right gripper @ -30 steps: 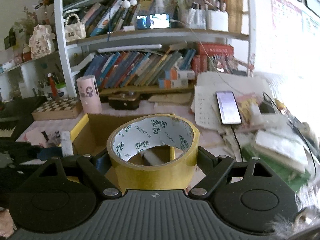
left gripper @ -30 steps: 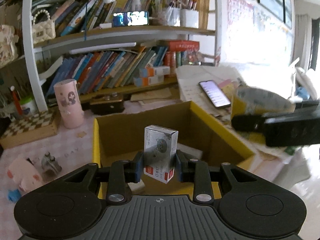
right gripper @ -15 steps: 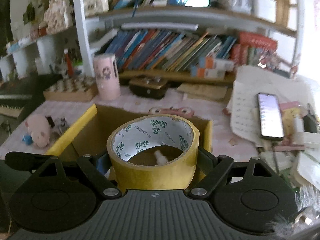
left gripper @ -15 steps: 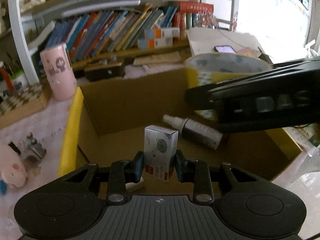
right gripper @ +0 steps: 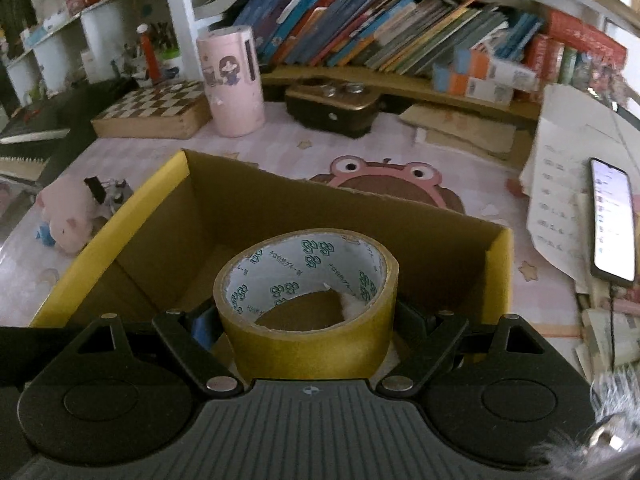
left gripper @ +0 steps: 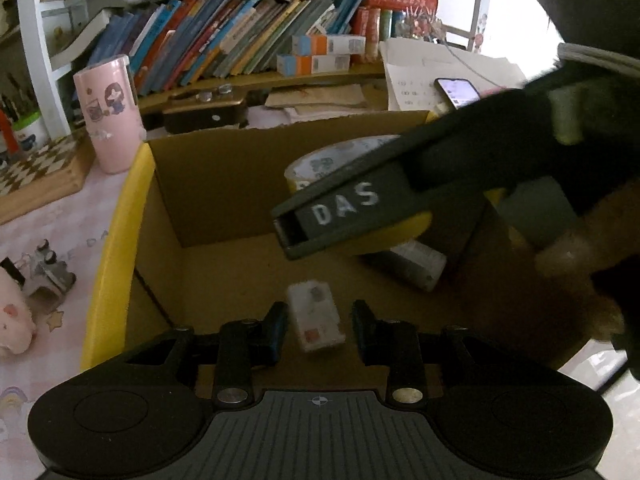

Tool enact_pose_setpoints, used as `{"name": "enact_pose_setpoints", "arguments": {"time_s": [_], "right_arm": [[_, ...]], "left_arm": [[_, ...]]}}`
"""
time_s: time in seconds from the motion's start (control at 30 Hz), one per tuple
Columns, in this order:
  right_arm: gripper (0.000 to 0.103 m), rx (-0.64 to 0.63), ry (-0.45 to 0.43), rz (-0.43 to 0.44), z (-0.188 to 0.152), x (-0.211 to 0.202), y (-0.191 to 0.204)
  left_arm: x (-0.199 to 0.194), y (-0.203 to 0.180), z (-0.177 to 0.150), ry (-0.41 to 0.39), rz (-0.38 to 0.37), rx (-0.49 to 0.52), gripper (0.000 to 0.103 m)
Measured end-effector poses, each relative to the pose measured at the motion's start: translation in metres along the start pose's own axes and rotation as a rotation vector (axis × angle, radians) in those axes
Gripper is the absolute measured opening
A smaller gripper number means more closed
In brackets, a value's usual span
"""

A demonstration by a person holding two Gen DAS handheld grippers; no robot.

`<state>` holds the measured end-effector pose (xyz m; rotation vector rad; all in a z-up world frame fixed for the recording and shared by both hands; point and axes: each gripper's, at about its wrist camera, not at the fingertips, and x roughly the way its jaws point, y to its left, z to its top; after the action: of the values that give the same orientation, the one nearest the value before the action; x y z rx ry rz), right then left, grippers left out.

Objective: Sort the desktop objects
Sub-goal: 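Lower both held items into the yellow box and open both tools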

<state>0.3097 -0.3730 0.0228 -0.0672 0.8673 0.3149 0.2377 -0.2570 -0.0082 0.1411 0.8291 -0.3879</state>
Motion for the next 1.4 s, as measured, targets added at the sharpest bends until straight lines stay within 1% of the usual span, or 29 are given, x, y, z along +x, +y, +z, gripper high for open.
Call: {"name": "enact_pose_setpoints", "arguments": {"time_s": [0.03,0.07,0.1,0.17,0.4,0.53,0.6,0.67,0.73,0.87,1.0,1.1,1.2,1.4], "right_arm": [[0.084,-0.010,0.009,-0.003,0.002,0.003,0.001],[0.084,-0.021,0.020,0.002,0.004,0.007,0.002],[0.084,-0.024,0.027,0.007,0.006,0.010,0.003],[0.084,-0.029,0.052,0.024,0.009,0.017,0.006],[0.084,-0.067,0.095,0.048,0.017,0.035,0.015],[0.085,-0.033,0.110,0.063,0.020,0.039,0.011],[0.086,-0.010,0.101,0.080,0.021,0.038,0.008],[0.094,0.010,0.064,0.098,0.021,0.031,0.004],[0.096,0.027,0.041,0.100,0.020,0.024,0.002],[0.096,0.072,0.018,0.098,0.017,0.007,-0.004],[0.096,0.116,-0.034,0.099,0.008,-0.019,-0.007],[0.096,0.149,-0.093,0.086,0.002,-0.044,-0.009],[0.096,0.168,-0.161,0.076,-0.006,-0.072,-0.008],[0.096,0.204,-0.273,0.036,-0.026,-0.119,-0.006]], "left_arm": [[-0.002,0.000,-0.001,-0.002,0.005,-0.003,0.052],[-0.005,0.001,-0.002,-0.010,0.007,-0.006,0.062],[-0.008,0.001,-0.004,-0.020,0.010,-0.011,0.067],[-0.013,0.004,-0.005,-0.031,0.019,-0.024,0.070],[-0.019,0.008,-0.005,-0.031,0.003,-0.041,0.070],[-0.021,0.007,-0.006,-0.036,0.006,-0.042,0.070],[-0.022,0.007,-0.006,-0.037,0.005,-0.043,0.070],[-0.023,0.006,-0.006,-0.041,0.006,-0.038,0.071],[-0.025,0.005,-0.006,-0.047,0.007,-0.029,0.072],[-0.030,0.003,-0.007,-0.066,0.014,-0.018,0.079],[-0.040,0.004,-0.006,-0.094,0.014,-0.024,0.080],[-0.052,0.006,-0.007,-0.121,0.018,-0.029,0.081],[-0.069,0.008,-0.010,-0.160,0.032,-0.041,0.087],[-0.106,0.018,-0.021,-0.229,0.073,-0.085,0.088]]}}
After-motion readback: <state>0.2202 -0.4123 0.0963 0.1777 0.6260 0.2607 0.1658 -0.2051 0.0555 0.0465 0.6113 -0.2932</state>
